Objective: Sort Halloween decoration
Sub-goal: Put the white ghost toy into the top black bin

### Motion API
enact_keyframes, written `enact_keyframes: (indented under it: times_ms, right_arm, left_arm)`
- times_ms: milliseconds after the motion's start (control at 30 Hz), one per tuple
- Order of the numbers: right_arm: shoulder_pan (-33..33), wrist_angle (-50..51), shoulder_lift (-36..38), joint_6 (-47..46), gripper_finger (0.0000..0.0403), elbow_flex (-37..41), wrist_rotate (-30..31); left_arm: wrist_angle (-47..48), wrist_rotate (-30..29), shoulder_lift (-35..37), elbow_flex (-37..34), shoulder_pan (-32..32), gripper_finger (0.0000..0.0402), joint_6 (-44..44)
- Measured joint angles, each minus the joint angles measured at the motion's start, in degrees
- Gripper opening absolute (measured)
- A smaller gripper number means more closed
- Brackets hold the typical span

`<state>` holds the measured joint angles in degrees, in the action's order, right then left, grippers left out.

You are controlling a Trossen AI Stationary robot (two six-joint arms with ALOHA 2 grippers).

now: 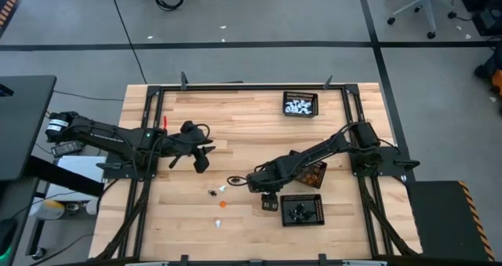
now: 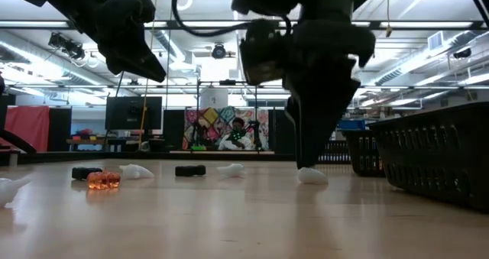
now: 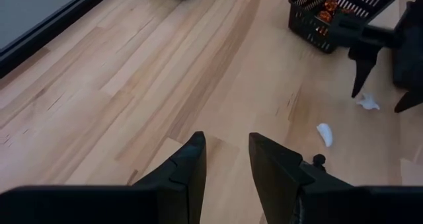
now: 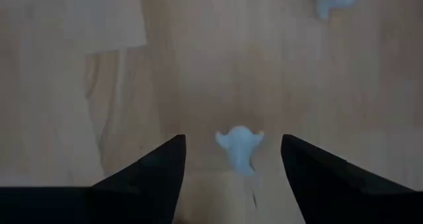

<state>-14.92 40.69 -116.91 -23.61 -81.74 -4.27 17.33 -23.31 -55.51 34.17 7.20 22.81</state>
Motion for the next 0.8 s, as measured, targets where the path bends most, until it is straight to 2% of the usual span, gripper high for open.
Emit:
enact_keyframes:
  times_ms: [200, 367, 800]
  right_arm:
    - [-0.07, 0.05, -1.83, 1.22, 0.0244, -0.08, 0.59]
    - [-0.47, 0.06, -1.96, 3.77, 0.0221, -0.04, 5.42]
    - [-0.70, 0.33, -1.90, 8.24, 0.0086, -0.10, 5.68]
  left_arm:
    - [0.01, 0.00, 0.00, 0.00, -0.35, 0.0124, -0.02]
    - [0.09, 0.00, 0.00, 0.00, -0.35, 0.0124, -0.02]
    - [1.81, 0.00, 0.00, 0.00, -0.33, 0.0124, 0.56]
